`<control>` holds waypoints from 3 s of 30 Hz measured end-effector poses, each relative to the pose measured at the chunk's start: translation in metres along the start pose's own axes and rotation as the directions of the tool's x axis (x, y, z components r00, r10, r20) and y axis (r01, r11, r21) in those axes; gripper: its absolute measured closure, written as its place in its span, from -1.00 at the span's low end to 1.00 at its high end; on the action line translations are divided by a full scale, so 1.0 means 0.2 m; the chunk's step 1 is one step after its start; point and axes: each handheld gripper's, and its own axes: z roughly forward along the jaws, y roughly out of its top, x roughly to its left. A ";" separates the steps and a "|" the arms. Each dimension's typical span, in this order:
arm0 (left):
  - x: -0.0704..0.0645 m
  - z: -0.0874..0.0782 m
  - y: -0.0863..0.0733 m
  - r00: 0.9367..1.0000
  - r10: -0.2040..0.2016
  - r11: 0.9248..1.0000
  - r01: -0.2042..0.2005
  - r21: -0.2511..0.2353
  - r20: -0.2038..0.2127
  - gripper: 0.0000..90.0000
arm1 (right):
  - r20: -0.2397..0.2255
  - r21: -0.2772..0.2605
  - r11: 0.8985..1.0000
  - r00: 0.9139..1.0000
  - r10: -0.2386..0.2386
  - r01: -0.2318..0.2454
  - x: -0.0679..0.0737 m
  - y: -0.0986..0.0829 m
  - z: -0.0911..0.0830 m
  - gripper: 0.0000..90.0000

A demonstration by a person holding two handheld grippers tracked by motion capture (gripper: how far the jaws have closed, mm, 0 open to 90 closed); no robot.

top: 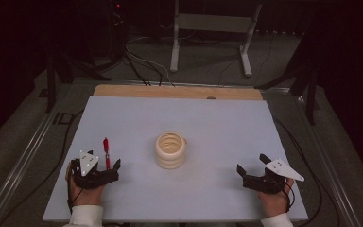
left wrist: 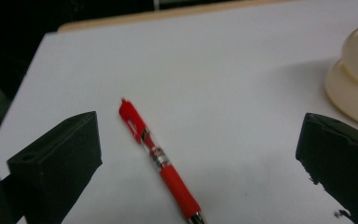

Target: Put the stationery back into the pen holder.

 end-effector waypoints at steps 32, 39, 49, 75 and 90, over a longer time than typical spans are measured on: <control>0.02 0.08 -0.07 0.999 -0.043 0.959 0.049 0.278 -0.027 0.79 | -0.001 0.021 1.000 1.000 0.020 -0.020 -0.01 -0.01 0.01 -1.00; 0.03 0.06 -0.08 0.998 -0.057 0.959 0.061 0.278 -0.020 0.77 | -0.001 0.021 1.000 1.000 0.022 -0.022 -0.01 -0.01 0.01 -1.00; 0.03 0.05 -0.06 0.999 -0.039 0.961 0.042 0.273 -0.018 0.81 | -0.006 0.018 1.000 1.000 0.025 -0.025 -0.01 -0.01 0.00 -1.00; 0.01 -0.03 0.02 0.999 -0.032 0.981 0.029 0.192 0.010 0.81 | -0.018 0.013 0.999 0.999 0.033 -0.032 0.01 -0.01 -0.02 -1.00; -0.01 -0.09 0.08 0.998 0.036 0.990 -0.043 0.135 0.053 0.81 | -0.019 0.016 0.999 0.999 0.031 -0.031 0.01 -0.02 -0.02 -1.00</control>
